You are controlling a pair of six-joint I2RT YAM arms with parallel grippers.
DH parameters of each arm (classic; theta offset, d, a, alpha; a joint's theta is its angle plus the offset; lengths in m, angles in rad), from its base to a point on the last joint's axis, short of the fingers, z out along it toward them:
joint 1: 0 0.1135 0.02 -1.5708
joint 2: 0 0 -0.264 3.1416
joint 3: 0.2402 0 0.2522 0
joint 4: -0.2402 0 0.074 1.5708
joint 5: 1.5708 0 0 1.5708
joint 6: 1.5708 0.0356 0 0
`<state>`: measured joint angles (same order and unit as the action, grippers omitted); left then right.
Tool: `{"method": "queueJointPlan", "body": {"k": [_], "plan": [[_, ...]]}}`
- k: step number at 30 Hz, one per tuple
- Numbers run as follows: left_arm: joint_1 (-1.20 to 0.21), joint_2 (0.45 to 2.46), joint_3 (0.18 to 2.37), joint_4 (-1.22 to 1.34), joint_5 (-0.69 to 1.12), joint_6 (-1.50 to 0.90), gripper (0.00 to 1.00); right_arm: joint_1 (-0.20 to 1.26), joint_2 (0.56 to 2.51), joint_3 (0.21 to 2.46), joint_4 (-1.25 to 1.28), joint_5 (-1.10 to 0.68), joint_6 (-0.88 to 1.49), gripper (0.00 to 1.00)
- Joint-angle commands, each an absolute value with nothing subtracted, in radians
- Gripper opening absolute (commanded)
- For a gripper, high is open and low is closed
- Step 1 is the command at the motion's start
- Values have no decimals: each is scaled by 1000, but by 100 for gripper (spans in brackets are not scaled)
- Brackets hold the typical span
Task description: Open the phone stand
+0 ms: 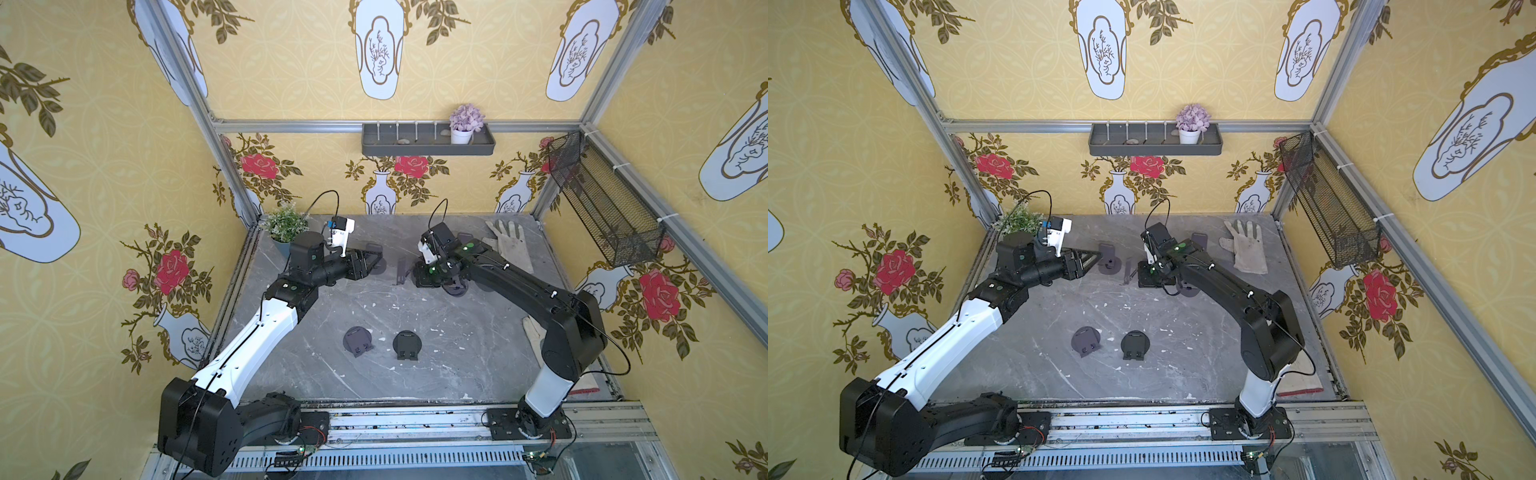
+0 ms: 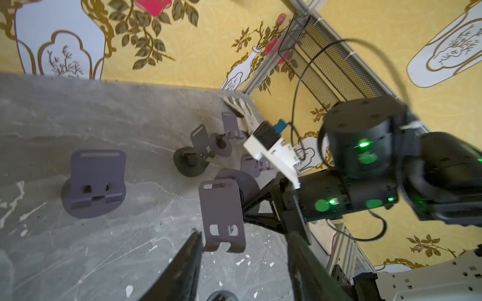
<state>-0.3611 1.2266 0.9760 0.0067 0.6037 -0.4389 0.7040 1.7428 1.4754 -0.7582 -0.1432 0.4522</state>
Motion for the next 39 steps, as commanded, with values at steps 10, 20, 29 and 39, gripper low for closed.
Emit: {"method": "queueJointPlan", "body": {"k": [10,20,29,39], "plan": [[-360,1253,940,18,676,-433,93,719,1717,1496,-758,-127,450,0],[-360,1337,870,168,787,-517,99,766,1669,1496,-714,-138,425,0],[-361,1392,875,287,834,-591,99,800,1672,1494,-712,-128,427,0],[-366,1416,898,223,812,-553,99,817,1695,1533,-725,-120,414,0]]}}
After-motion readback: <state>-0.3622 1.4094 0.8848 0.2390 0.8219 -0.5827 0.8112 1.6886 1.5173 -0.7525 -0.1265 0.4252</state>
